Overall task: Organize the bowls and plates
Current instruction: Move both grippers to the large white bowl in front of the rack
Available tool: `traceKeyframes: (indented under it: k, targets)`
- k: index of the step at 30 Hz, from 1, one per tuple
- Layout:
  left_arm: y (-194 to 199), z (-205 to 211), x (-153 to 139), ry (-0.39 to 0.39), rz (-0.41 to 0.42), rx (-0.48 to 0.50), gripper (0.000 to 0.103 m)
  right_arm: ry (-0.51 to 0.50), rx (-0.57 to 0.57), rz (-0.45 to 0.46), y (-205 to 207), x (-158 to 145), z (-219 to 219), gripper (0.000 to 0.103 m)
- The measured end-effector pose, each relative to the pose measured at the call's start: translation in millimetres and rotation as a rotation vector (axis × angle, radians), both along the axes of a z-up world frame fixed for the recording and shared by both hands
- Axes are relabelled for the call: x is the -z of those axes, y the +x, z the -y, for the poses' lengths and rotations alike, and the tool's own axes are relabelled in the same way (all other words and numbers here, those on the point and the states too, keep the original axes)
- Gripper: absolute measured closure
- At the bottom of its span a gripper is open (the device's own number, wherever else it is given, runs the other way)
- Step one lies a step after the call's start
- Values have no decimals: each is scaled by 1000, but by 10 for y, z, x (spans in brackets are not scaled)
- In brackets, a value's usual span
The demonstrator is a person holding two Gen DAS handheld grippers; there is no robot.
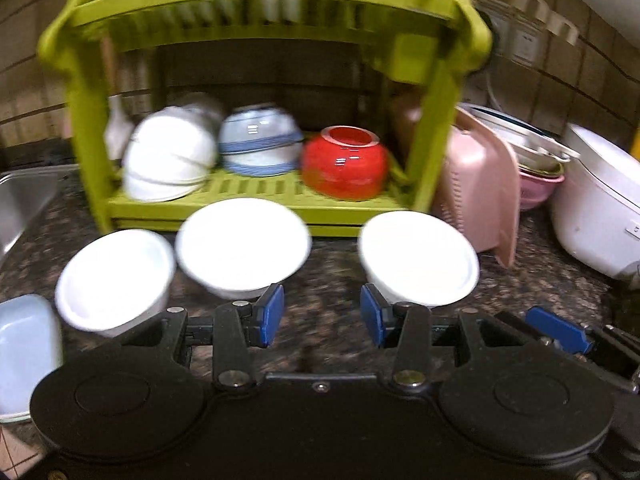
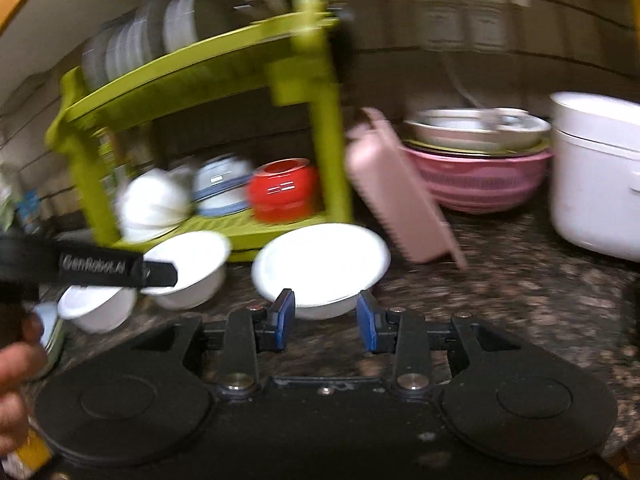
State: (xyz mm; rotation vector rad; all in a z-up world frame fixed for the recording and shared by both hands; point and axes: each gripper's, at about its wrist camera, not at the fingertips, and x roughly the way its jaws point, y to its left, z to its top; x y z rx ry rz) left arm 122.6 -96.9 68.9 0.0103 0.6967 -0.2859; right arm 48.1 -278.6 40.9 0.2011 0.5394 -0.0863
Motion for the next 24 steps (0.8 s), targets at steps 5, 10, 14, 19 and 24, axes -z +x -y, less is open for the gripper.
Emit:
traceKeyframes:
  k: [5,10,14,19,24]
  targets:
    - [203,318,-60,-12,-55,29,51,75,73,-47,329,-77,354,65]
    - [388,554,-84,-29,-61,35,50,137,127,-67,642,-72,585,63]
    - [518,639,31,-28,-61,33,47,183,155,-81,790,-3,681,63]
    - [658,660,180,4,-64,38,47,193,146,-101,959,141,681,63]
    - [850,587,263,-34,-113,35,47,169,119,-114,1097,240,605,63]
